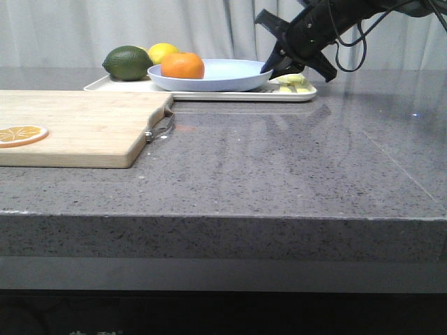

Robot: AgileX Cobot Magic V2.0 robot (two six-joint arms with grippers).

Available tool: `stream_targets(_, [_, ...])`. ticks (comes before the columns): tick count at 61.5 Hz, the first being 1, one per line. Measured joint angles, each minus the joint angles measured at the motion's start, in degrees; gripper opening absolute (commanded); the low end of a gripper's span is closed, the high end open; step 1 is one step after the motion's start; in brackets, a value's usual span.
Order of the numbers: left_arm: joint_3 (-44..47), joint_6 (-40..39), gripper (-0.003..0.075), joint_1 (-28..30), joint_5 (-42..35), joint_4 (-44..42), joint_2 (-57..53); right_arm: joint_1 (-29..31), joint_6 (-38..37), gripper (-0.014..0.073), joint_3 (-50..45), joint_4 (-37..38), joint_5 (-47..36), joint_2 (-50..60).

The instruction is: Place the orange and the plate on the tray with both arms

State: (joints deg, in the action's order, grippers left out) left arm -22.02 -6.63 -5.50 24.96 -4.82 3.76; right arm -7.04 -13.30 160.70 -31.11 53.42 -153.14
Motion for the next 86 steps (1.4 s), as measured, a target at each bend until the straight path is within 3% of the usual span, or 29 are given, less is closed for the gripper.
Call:
stream_targets(7, [0.0,0.0,-0.0018,0.0,0.0,0.0,0.0,0.0,0.0,0.0366,0.0,-0.4,1.3,0.1])
stream_targets(16, [0.0,0.0,-0.0018,0.0,0.0,0.0,0.0,0.5,0.0,0.0346,0.0,0.1,6.1,1.9])
stream_targets(22, [0.0,0.0,-0.0018,0.0,0.0,0.0,0.0,1.0,0.0,0.0256,0.1,3.0,9.7,5.0])
stream_targets(31, [0.0,0.0,-0.0018,0.0,0.0,0.0,0.0,1.3,0.0,0.0028,0.9,9.5,15.9,10.1])
stream_targets(37, [0.0,0.0,-0.0018,0.0,0.0,0.0,0.0,1.3,0.0,-0.0077,1.8,11.8,18.1,11.8])
stream_targets(63, [0.1,0.0,-0.0018,0.0,-0.1,0.0,0.0,1.3,5.2,-0.0069,2.1,16.2,19.1,17.6])
stream_targets(73, [0.1,0.0,-0.0018,0.0,-0.1,0.0,0.0,1.3,7.9,-0.0069,-8.0,20.1,19.1,26.4])
stream_targets(86, [0.1,0.0,-0.0018,0.0,-0.1,0.0,0.0,1.3,11.9,-0.0069,-31.4,26.0,19.1,41.6])
